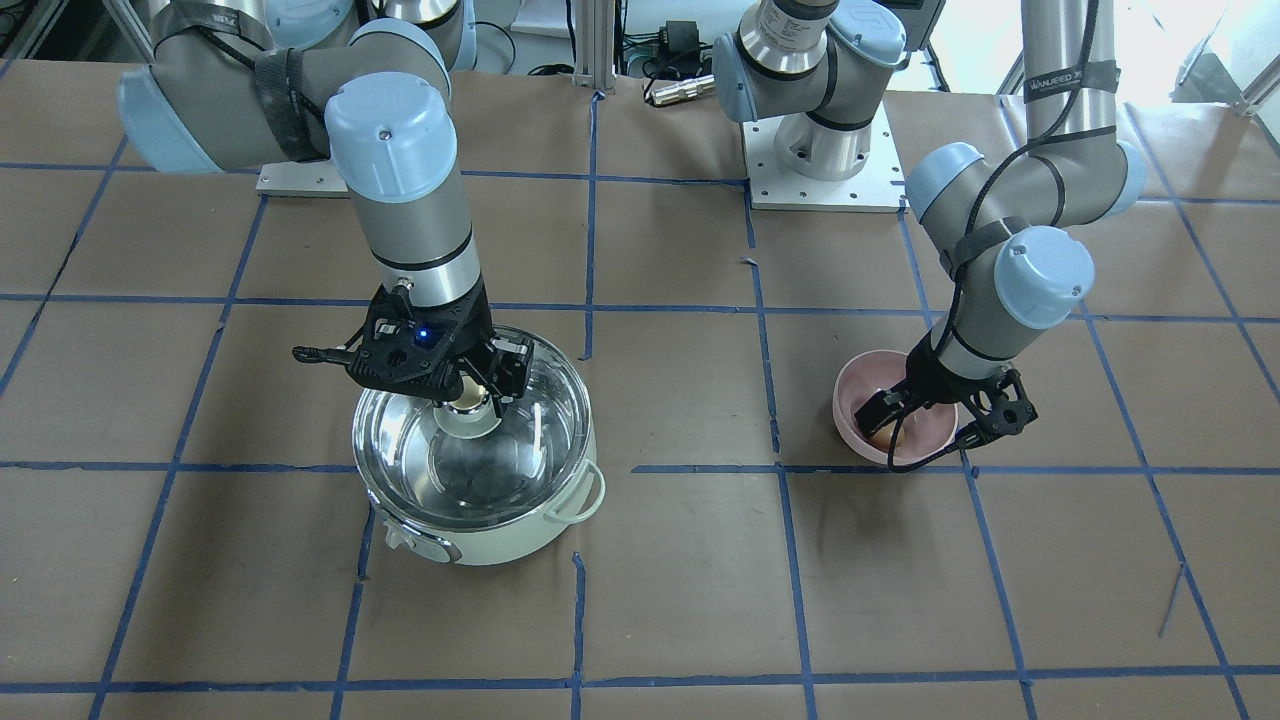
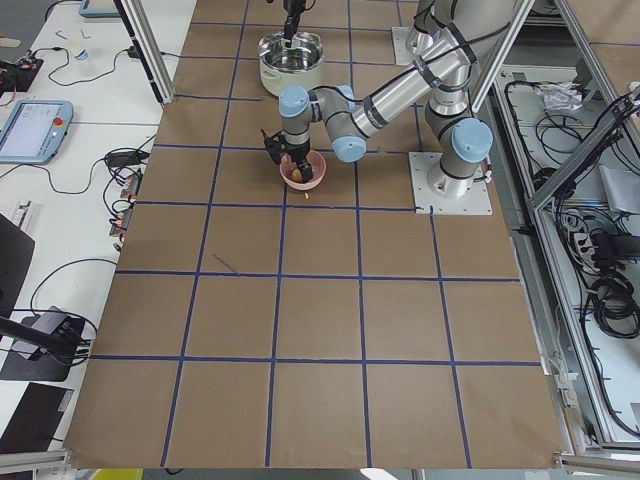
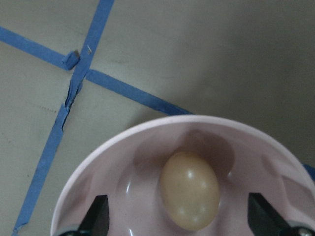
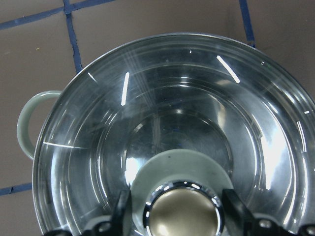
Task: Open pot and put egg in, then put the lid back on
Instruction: 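Grasp the egg with the left gripper while the right grasps the lid knob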
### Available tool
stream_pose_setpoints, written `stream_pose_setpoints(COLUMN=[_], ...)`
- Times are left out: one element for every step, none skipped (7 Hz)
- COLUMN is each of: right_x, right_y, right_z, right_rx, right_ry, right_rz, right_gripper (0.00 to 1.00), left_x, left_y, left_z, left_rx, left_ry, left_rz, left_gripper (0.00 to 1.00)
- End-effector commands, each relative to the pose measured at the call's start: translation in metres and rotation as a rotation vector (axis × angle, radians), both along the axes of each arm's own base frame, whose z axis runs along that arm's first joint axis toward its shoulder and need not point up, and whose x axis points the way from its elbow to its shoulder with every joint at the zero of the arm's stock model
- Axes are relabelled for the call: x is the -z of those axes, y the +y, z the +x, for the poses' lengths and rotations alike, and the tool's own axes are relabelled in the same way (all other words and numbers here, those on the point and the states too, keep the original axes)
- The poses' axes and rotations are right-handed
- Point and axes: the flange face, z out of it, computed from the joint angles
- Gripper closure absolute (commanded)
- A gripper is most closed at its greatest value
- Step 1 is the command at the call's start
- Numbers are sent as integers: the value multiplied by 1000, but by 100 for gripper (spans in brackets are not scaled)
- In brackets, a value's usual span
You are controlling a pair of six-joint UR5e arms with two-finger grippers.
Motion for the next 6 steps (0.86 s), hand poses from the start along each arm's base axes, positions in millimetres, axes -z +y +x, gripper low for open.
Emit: stream_pose_setpoints(right_x=[-3, -7, -21, -38, -53, -64], right_y=[-1, -3, -8, -15, -21, -26], right_z=[0, -1, -3, -10, -17, -28], right_rx=[-9, -17, -27, -23, -8, 11], right_ry=[-1, -1, 12, 68, 70, 70], right_rz=[-7, -18, -48, -84, -111, -127], right_gripper=[56, 58, 60, 61, 61, 62], left_x=[2, 3, 4, 5, 5, 4], left_y=[-2, -2, -1, -1, -1, -2], left_z=[-7, -6, -6, -7, -6, -6], left_rx=[-8, -8, -9, -8, -9, -9], left_ry=[-8, -10, -11, -8, -10, -12], left_rz=[-17, -15, -13, -11, -10, -13], left_gripper=[1, 1, 1, 1, 1, 1])
